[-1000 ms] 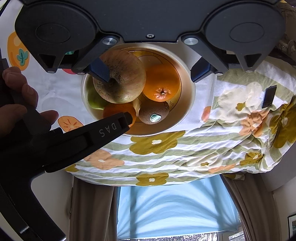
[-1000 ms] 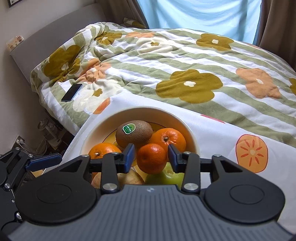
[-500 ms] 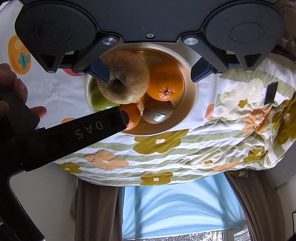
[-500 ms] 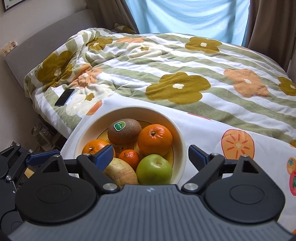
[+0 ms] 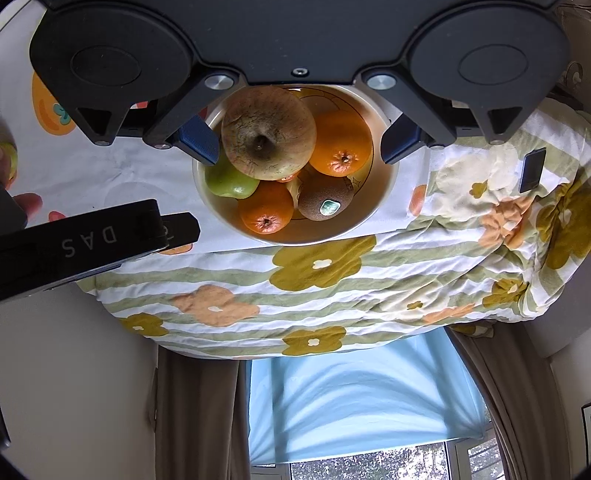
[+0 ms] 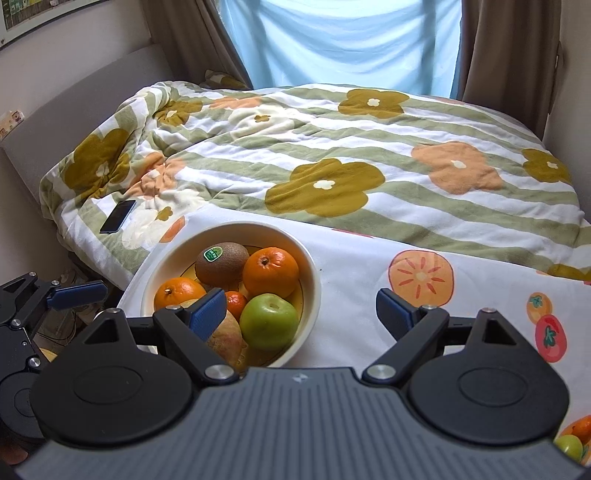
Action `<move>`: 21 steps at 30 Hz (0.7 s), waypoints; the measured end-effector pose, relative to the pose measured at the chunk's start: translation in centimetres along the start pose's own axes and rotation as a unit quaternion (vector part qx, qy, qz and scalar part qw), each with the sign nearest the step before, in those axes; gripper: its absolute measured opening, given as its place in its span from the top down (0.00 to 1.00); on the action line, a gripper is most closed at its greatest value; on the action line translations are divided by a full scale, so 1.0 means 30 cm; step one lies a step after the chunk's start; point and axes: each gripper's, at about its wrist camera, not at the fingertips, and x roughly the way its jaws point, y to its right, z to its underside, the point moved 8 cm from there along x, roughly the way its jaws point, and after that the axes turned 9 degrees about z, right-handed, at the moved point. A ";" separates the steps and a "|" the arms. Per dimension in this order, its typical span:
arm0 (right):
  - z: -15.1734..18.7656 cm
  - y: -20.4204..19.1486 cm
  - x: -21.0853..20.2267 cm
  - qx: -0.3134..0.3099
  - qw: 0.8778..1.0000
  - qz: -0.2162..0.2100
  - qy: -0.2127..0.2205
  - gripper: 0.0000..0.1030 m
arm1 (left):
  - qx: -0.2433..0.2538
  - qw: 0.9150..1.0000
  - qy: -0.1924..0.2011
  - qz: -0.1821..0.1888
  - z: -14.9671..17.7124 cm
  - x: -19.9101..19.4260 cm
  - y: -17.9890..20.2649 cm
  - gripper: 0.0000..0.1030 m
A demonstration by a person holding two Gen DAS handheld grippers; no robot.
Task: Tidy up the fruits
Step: 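Withdraw both tools from the bowl toward the green apple and tomatoes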
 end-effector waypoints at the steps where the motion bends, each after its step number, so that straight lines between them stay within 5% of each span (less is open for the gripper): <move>1: 0.002 0.018 -0.016 0.004 1.000 0.001 0.002 0.00 | 0.002 1.000 0.000 -0.001 -0.004 -0.007 0.020 0.06; 11: 0.107 0.278 -0.200 0.030 0.999 0.027 0.012 0.00 | 0.043 0.999 0.004 0.011 -0.020 -0.046 0.266 0.06; 21: 0.288 0.601 -0.366 0.106 0.990 0.092 0.011 0.00 | 0.097 0.992 0.006 0.080 -0.006 -0.030 0.573 0.06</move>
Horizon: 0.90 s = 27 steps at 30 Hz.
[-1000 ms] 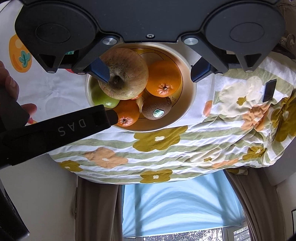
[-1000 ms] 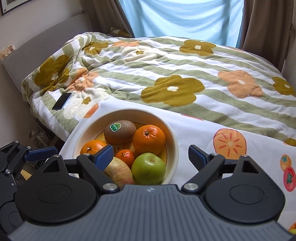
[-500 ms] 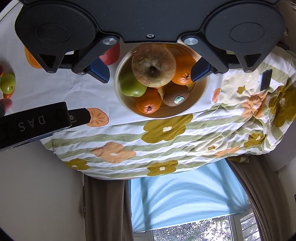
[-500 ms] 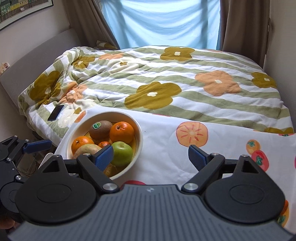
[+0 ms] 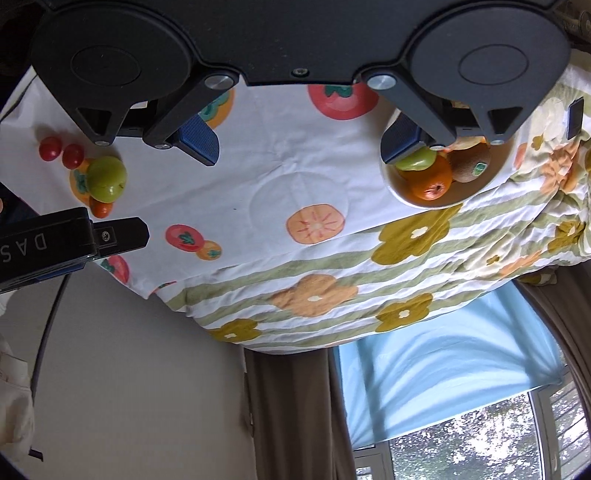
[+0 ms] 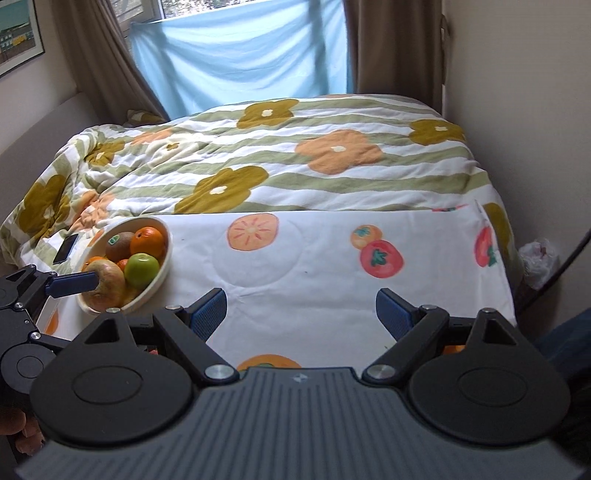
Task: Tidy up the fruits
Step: 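Grasp the green apple with the left tool while the right tool grasps a red tomato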
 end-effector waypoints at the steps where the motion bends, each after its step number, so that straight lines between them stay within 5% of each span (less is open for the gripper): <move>1: 0.014 0.037 -0.007 0.010 1.000 0.008 -0.001 0.00 | 0.007 1.000 -0.001 0.012 -0.004 0.013 0.033 0.06; 12: 0.238 0.357 -0.043 0.112 0.989 0.093 -0.038 0.01 | 0.096 0.988 -0.009 0.122 -0.047 0.165 0.302 0.06; 27: 0.451 0.397 0.046 0.170 0.969 0.156 -0.088 0.18 | 0.174 0.961 -0.052 0.209 -0.050 0.361 0.486 0.08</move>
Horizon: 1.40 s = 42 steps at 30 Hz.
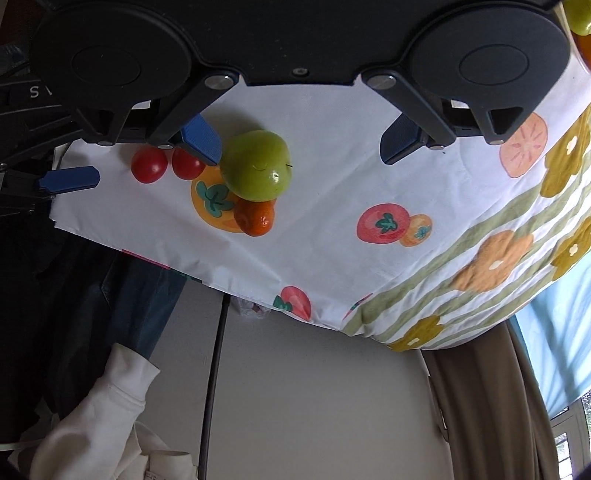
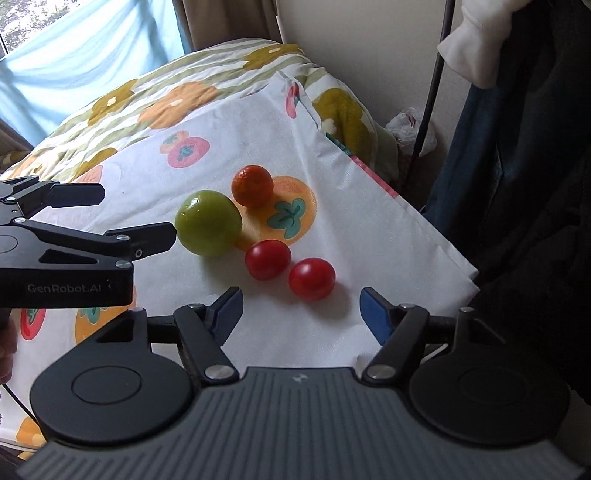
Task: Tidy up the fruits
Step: 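Grasp the green apple with the left tool while the right tool grasps a red tomato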
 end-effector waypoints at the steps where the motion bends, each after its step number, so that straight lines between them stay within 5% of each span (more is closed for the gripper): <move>1: 0.000 0.002 0.005 0.005 1.000 0.002 0.000 0.18 | 0.001 1.000 -0.002 0.005 -0.004 0.013 0.005 0.09; 6: 0.006 0.005 0.026 0.018 1.000 0.013 -0.001 0.24 | 0.013 0.999 -0.018 0.024 -0.023 0.085 0.027 0.13; 17: 0.000 0.002 0.066 0.021 0.999 0.035 0.007 0.34 | 0.022 0.997 -0.052 0.057 -0.009 0.194 0.049 0.40; 30: -0.004 -0.021 0.103 -0.009 0.999 0.041 0.003 0.46 | 0.012 0.998 -0.046 0.052 0.020 0.159 0.022 0.41; 42: -0.033 -0.034 0.107 -0.047 0.998 0.043 0.006 0.53 | -0.024 0.999 -0.029 0.011 0.063 0.049 -0.037 0.40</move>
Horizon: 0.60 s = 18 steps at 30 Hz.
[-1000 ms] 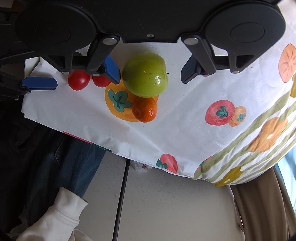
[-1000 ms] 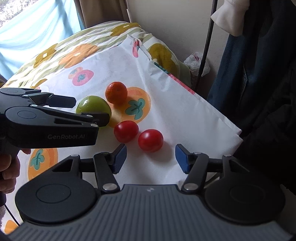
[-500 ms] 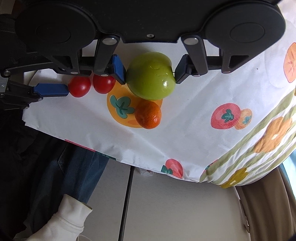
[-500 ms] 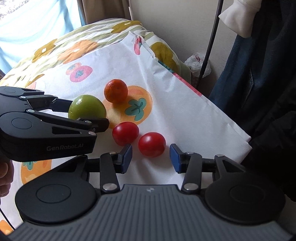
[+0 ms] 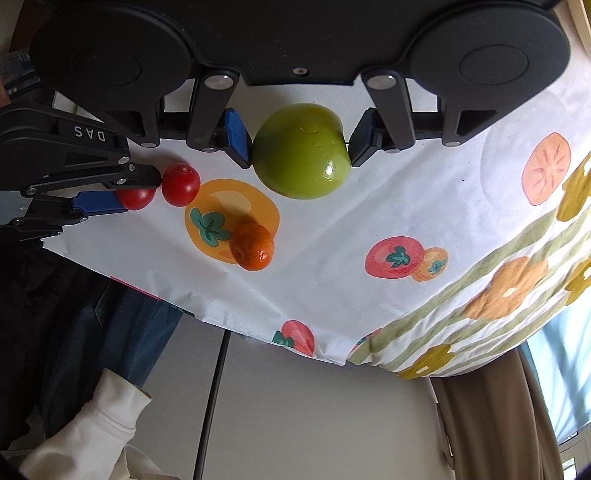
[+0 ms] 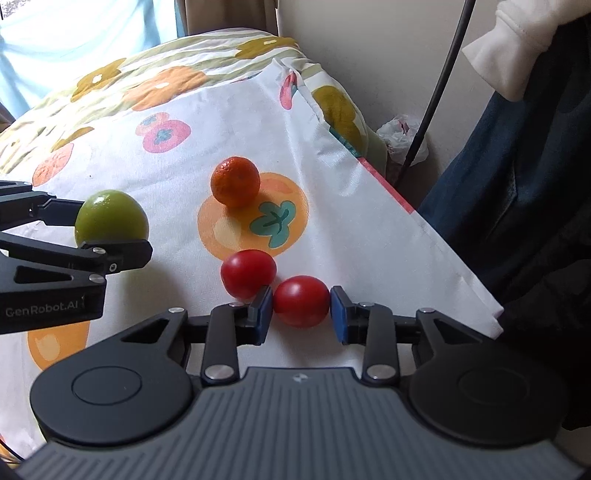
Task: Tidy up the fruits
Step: 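Grasp the green apple with the left tool while the right tool grasps a red tomato, then carry the green apple and red tomato into the white bowl and open both tools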
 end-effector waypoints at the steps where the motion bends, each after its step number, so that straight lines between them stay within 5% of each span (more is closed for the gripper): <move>1: -0.006 0.001 -0.014 -0.003 1.000 -0.003 0.003 0.53 | -0.004 1.000 0.004 -0.004 0.001 -0.014 -0.004 0.41; 11: -0.107 -0.066 -0.180 -0.060 0.995 -0.046 0.060 0.53 | -0.069 0.994 0.055 -0.066 0.016 -0.204 -0.040 0.41; 18: -0.175 -0.198 -0.293 -0.117 0.982 -0.101 0.105 0.53 | -0.126 0.980 0.092 -0.126 0.051 -0.381 -0.081 0.40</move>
